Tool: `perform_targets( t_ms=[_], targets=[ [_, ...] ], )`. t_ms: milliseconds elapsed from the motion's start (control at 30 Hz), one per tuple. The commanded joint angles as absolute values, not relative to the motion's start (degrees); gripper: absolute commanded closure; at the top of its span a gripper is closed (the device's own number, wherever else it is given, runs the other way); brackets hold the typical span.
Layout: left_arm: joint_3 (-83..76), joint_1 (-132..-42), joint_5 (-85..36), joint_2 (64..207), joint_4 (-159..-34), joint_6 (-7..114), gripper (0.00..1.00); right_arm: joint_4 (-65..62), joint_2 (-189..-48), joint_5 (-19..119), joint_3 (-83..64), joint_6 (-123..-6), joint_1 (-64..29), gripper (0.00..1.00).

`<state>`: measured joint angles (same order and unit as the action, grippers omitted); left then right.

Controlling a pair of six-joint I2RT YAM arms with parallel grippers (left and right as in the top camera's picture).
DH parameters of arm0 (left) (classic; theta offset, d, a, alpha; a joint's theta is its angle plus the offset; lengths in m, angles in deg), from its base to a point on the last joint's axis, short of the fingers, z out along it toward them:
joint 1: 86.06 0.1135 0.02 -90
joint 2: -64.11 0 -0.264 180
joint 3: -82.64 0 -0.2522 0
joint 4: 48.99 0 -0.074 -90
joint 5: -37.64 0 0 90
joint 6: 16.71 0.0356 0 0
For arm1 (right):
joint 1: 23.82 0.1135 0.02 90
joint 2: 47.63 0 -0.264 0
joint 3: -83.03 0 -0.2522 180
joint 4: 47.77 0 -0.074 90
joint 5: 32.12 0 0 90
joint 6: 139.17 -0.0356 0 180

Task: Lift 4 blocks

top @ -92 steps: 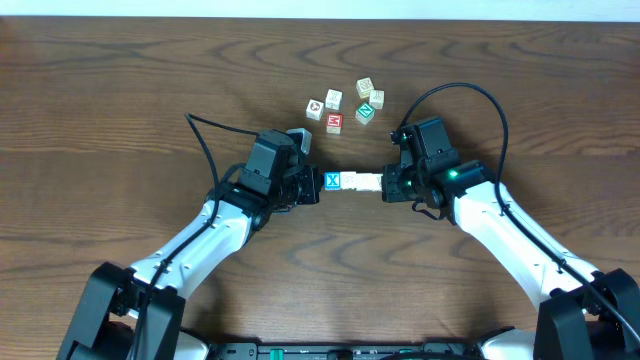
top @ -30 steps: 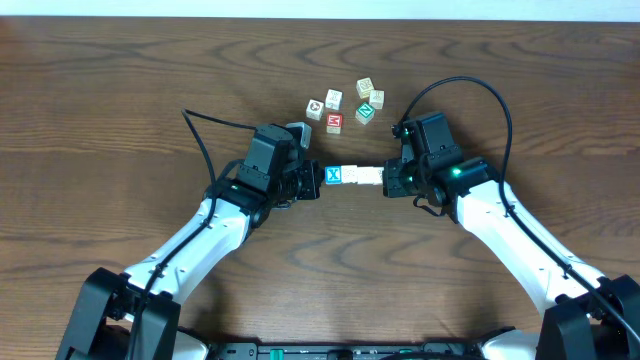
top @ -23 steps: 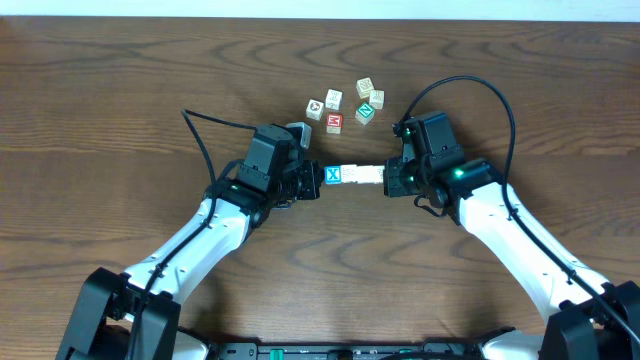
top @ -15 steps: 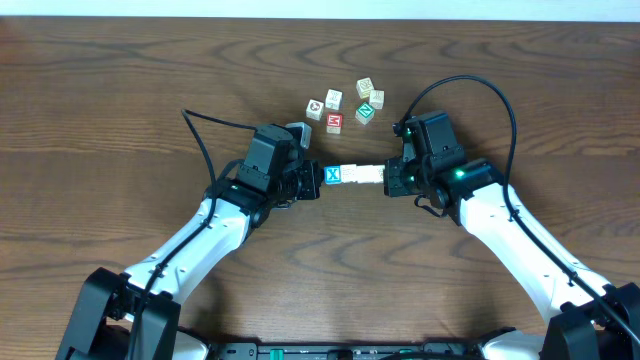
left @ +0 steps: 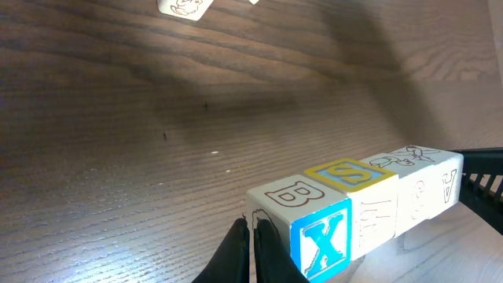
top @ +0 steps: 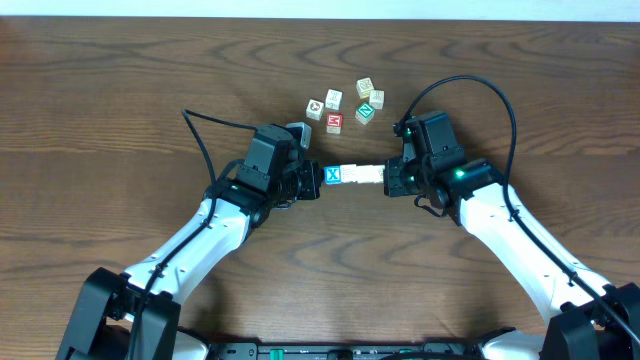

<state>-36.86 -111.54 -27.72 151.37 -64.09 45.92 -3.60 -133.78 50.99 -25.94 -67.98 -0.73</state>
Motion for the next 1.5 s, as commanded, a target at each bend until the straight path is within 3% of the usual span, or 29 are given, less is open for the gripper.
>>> perform_targets(
  t_ms=[0,1467],
  targets=[
    [-32.99,-114.42,-16.38,150.15,-62.28,45.78,0.93,-5.28,-132.60,33.42,-23.20,-67.72,2.11,0.99],
    [-32.99,-114.45,-17.42,147.77,-62.56,45.78,0.93,-4.75,-132.58,33.39,-21.85,-67.72,2.11,0.99]
  ],
)
